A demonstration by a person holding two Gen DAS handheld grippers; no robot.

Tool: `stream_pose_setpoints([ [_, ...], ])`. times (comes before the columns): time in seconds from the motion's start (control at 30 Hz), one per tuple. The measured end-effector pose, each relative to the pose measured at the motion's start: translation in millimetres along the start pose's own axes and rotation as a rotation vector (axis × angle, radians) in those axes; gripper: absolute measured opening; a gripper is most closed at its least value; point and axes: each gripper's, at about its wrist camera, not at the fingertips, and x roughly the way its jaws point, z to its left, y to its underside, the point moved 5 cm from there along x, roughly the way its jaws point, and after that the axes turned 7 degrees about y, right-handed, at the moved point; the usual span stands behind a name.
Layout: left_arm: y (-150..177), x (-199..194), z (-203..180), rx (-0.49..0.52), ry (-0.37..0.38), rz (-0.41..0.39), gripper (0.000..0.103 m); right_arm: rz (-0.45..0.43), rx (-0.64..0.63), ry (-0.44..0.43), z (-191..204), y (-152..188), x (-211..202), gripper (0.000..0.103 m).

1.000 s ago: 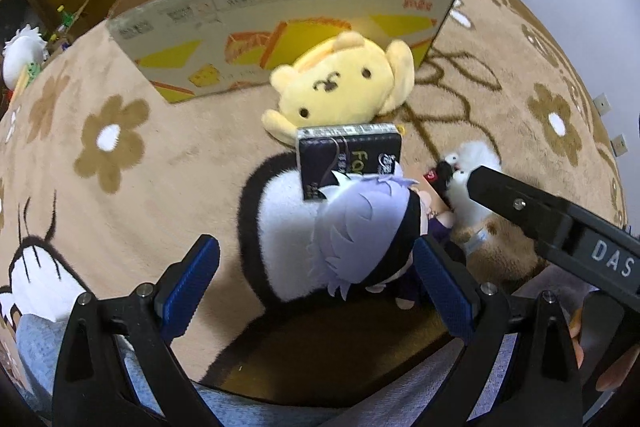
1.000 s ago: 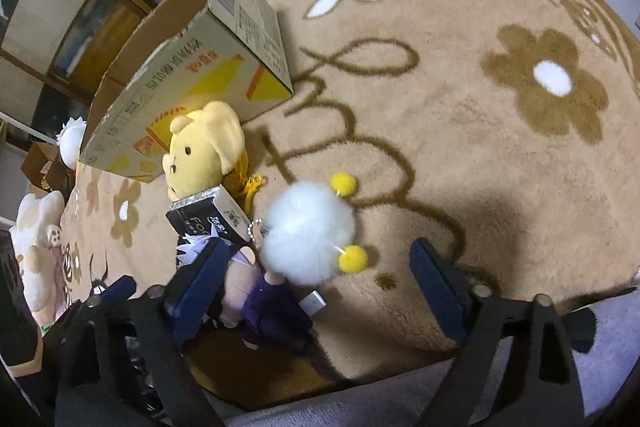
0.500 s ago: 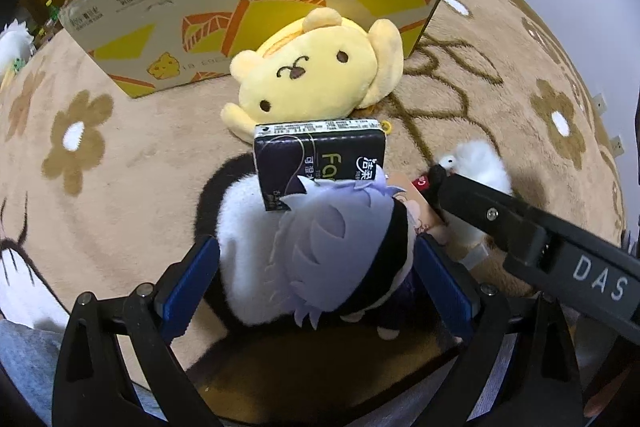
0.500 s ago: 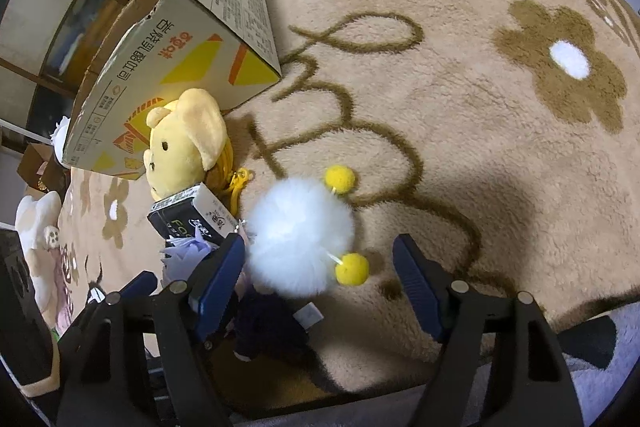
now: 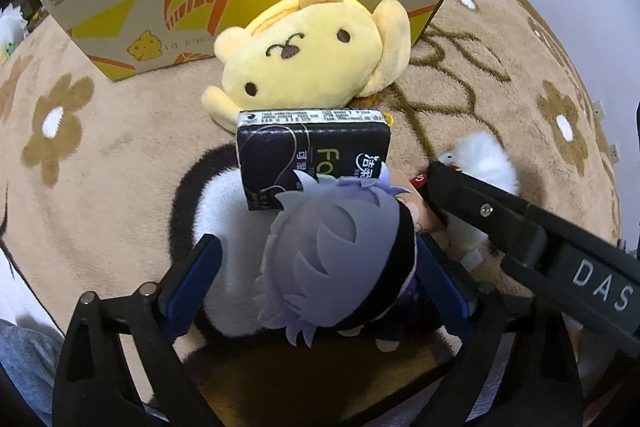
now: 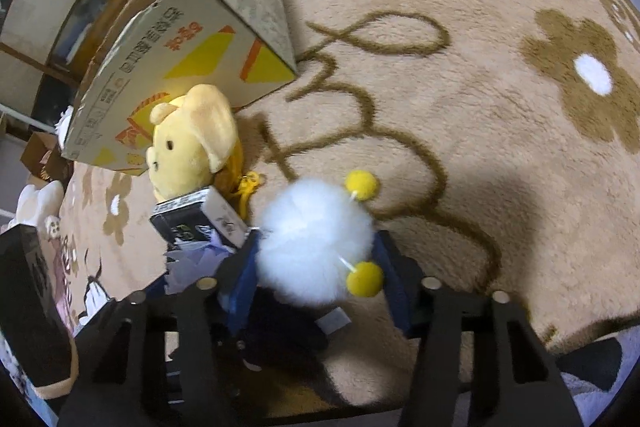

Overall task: Organize soft objects
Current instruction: 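Close the left tool on the white-haired doll while the right tool grasps its white pompom, then lift the doll with the left tool while the right tool carries the pompom over the box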

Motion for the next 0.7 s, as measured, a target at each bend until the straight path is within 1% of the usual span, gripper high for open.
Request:
stream_pose_setpoints([
  [0.07,-0.3,-0.1,-0.5,-0.010,0.003,-0.012,0.088,-0.005,-0.013,-0.006,3.5,-0.7,-0.1,0.049],
  [0.1,0.6,-1.0,-1.2,-0.005,0.005,-0.015,0.084,-0.004,-0.019,-0.019,5.5,-1.0,-0.1,0.042],
  [0.13,0.7,-1.7,-3.9,0.007,0.006,-0.022,0.081,-0.002,-0.026,-0.033,8.8,-1.0,0.8,0.038],
  [0.2,1.8,-3.2,-8.3,0.028,0.005,-0.025,0.071,-0.008,-0.040,-0.028,12.3,0.1,1.9,0.037],
  [0.27,1.3,-4.4,-12.7,0.033,0.015,-0.025,0.064,-0.015,-0.043,-0.028,13.9,1.2,1.8,0.036],
  [0.43,1.5,-9.3,-13.4,0.030,0.007,-0.038,0.061,-0.043,-0.029,-0.034,11.7,2.9,-4.0,0.035],
  [0.53,0.1,-16.1,-10.3,0.030,-0.030,-0.067,0.061,-0.074,-0.020,-0.039,7.5,1.6,-11.8,0.035],
  [0.7,2.4,-32.1,-5.5,0.045,-0.072,-0.113,0.061,-0.119,-0.015,-0.062,5.6,-3.2,-23.8,0.035],
])
